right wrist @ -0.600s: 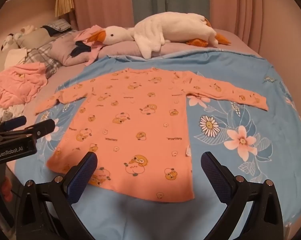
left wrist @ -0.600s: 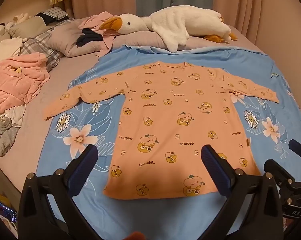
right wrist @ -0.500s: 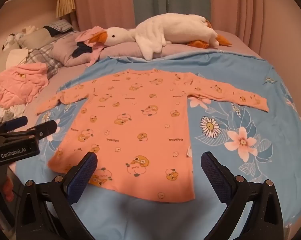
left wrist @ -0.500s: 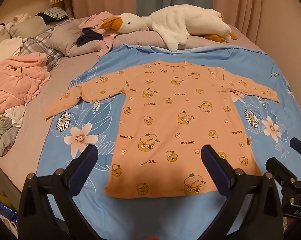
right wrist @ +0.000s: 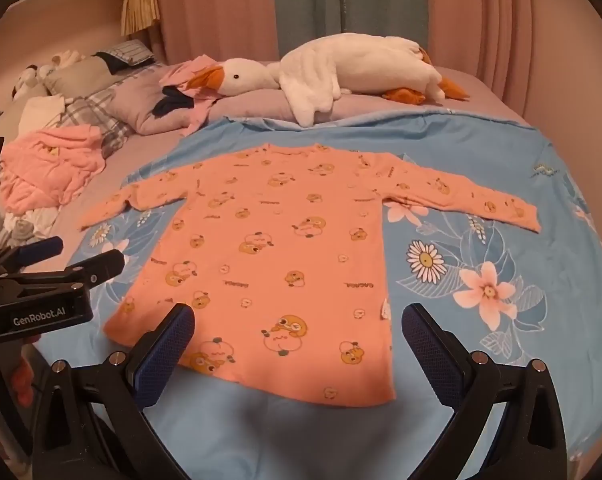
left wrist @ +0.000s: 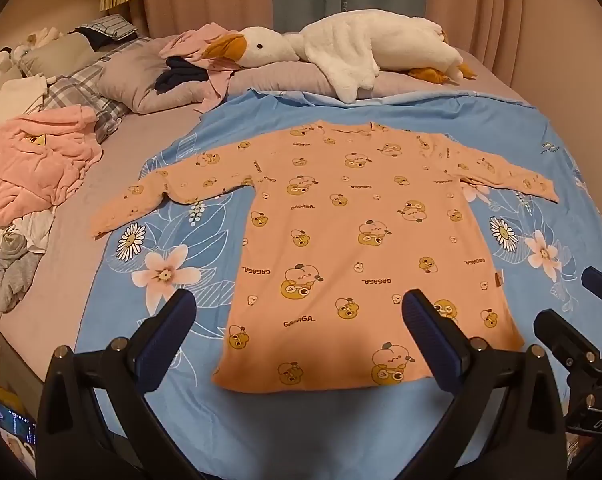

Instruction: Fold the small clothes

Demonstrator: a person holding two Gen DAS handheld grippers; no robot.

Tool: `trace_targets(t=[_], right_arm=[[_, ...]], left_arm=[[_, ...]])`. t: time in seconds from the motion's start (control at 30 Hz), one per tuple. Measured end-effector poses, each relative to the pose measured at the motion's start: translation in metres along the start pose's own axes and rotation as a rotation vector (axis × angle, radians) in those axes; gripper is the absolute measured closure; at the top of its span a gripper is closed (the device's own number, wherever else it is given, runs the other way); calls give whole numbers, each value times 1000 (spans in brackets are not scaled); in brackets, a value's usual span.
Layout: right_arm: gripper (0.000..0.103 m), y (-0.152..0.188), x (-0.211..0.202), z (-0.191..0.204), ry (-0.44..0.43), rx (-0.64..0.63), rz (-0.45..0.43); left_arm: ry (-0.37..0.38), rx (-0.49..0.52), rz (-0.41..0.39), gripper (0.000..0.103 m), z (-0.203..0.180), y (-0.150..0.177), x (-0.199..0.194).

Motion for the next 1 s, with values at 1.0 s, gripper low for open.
trace_targets(t=[1.0], right_arm=[[1,2,1,2,-6,-11,-1]], left_arm=[[-9,4,8,0,4,1,1]])
Point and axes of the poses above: each gripper's, at about its wrist camera, not at the fingertips, and x roughly the way its jaws point, z to its left, y to its underside, the point moved 2 cm from there along x, roughly the way its jaws point, and after that the axes turned 4 degrees about z, right-handed, at the moved point
